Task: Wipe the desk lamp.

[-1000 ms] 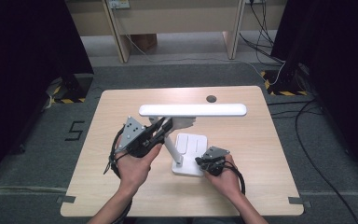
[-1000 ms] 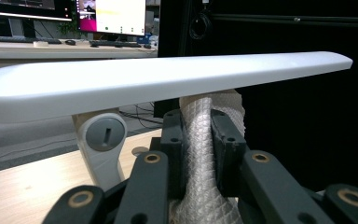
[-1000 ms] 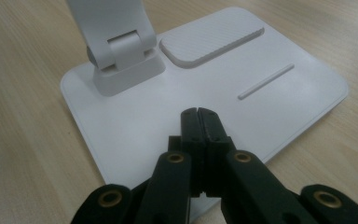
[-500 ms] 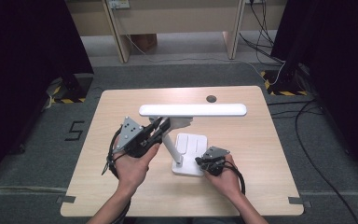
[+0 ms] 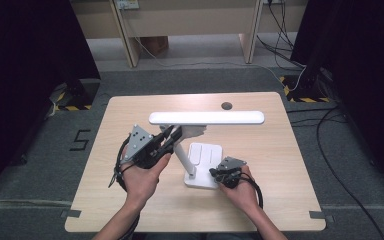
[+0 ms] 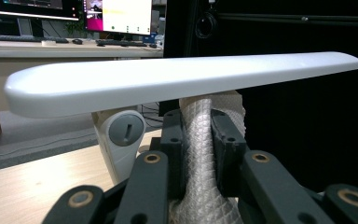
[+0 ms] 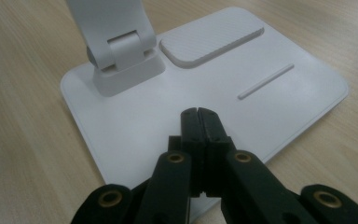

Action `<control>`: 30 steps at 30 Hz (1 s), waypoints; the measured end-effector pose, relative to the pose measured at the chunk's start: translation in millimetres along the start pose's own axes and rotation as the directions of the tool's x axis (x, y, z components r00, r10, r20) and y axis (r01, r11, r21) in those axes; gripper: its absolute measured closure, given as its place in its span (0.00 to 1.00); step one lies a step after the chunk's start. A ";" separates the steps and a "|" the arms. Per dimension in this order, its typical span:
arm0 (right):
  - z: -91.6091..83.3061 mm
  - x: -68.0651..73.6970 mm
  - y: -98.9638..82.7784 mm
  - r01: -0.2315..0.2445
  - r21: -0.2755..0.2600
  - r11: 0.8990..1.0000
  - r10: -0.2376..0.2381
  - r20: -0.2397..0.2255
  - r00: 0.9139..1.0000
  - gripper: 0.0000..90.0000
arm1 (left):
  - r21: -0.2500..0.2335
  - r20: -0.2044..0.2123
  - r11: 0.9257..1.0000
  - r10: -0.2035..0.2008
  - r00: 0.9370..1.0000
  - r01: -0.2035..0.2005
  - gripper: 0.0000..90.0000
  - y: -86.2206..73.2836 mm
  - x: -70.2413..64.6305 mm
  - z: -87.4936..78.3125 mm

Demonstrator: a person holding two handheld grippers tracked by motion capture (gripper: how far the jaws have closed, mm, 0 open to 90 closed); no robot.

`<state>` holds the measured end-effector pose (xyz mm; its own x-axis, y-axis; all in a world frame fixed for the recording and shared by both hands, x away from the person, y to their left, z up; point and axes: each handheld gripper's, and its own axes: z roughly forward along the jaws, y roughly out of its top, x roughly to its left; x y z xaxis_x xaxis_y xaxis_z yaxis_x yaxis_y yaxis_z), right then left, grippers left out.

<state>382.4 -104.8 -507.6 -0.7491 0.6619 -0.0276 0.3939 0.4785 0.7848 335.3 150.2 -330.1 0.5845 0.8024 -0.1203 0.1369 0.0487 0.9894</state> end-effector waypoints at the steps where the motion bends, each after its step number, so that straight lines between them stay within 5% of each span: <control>1: 0.1 -0.1 0.0 0.000 -0.001 1.000 0.000 0.000 1.000 1.00 | -0.001 -0.001 1.000 -0.002 1.000 0.002 0.85 -0.3 0.1 -0.3; 18: 0.1 -0.1 -0.3 0.001 -0.002 1.000 -0.001 0.000 1.000 1.00 | 0.017 0.005 1.000 0.001 1.000 -0.001 0.85 -6.0 -2.2 -5.3; 30: 0.0 0.2 -0.4 -0.002 -0.002 1.000 0.002 0.001 1.000 1.00 | 0.027 0.012 0.999 0.035 0.999 -0.035 0.85 -21.1 3.6 -47.0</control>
<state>382.2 -104.8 -507.9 -0.7479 0.6632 -0.0264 0.3946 0.4763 0.7858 296.8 180.0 -347.6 0.5986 0.7963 -0.0866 0.1376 0.0043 0.9905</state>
